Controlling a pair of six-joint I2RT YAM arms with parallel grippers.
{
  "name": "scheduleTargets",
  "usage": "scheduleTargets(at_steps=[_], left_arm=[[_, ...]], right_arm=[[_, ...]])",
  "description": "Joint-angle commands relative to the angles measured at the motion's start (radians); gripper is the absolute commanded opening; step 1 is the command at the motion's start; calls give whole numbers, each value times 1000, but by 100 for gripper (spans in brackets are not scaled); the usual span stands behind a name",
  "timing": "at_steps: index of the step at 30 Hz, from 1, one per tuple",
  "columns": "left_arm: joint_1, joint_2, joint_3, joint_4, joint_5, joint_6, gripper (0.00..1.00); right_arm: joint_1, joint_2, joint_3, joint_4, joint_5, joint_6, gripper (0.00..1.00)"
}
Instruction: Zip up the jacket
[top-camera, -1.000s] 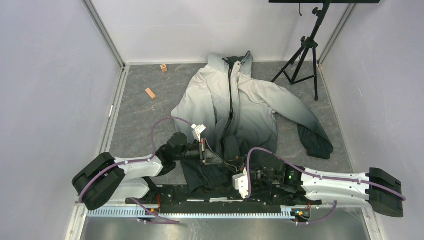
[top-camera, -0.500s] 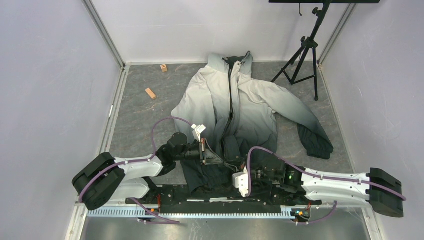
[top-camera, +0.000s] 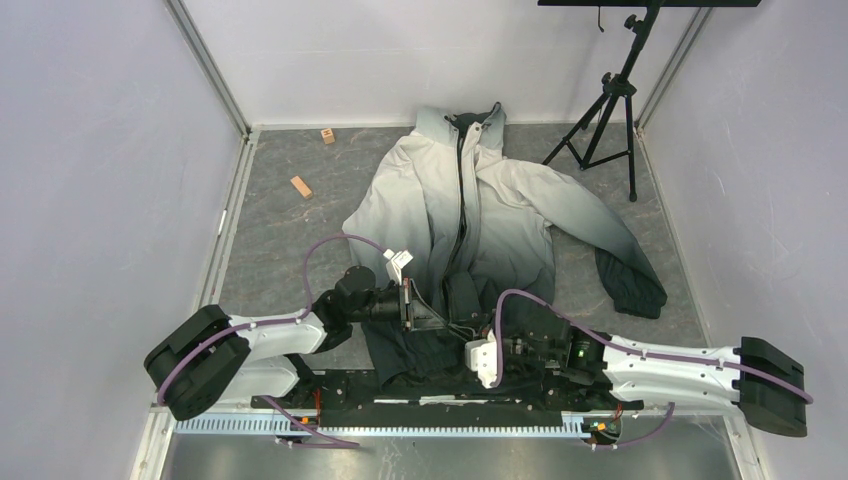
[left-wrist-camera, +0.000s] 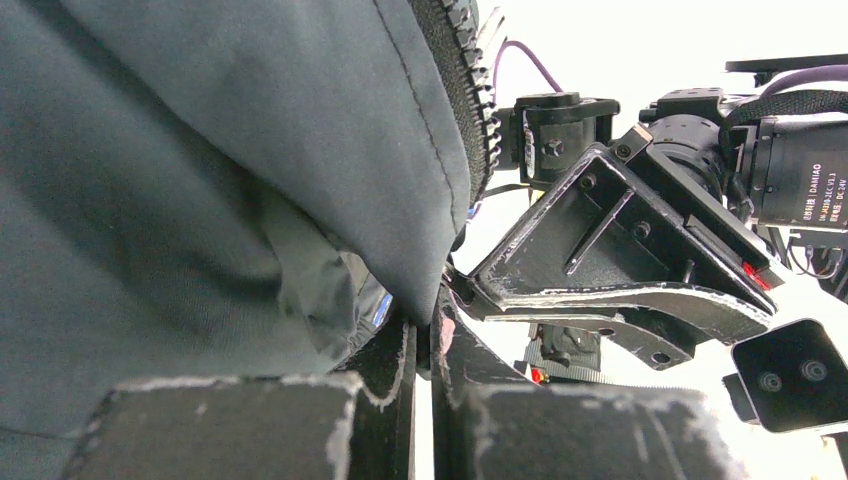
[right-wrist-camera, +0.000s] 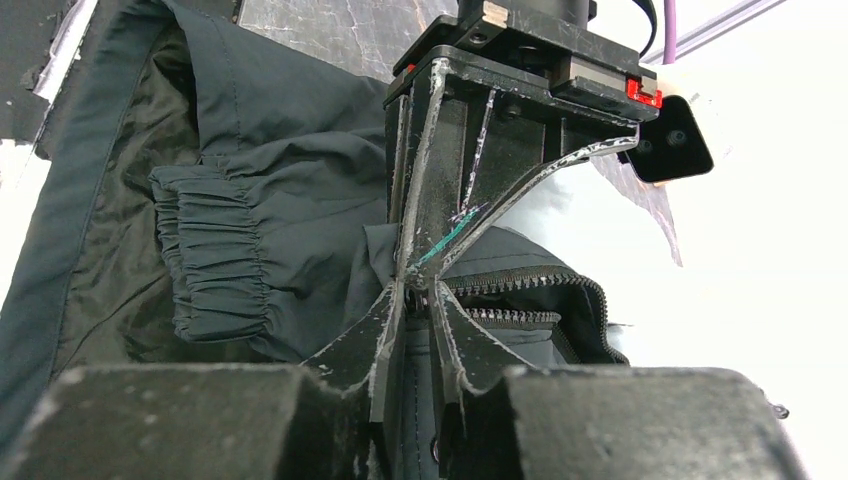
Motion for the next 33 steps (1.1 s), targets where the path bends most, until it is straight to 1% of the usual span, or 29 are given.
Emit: scheduleTargets(at_steps=[1,5,9,23,28,30,32,33], left_arm=[[-11,-13,3,9,14,-9,2],[-13,-11,3,9,13,-9,2],[-14,-10,5,10,12,-9,2],[-16,-14,7,11,13,-9,2],[-16,-16,7,10,15,-10,2],[-17,-17,8,8,16,-10,2],[-18,-16,10,3,15,-9,2],[-19,-16,11,-3,16,-6,2]], right_arm=[[-6,-24,31,36,4,8,21],[-6,-42,32,20,-6,0,26],[-5,-44,30,11,-12,-3,29],[-6,2,29,11,-15,-30,27],[-6,17,33,14,-17,-33,22],[-5,22,35,15,-17,-34,14],[-6,28,43,11,-15,-31,0],[-6,29,47,8,-17,-29,0]])
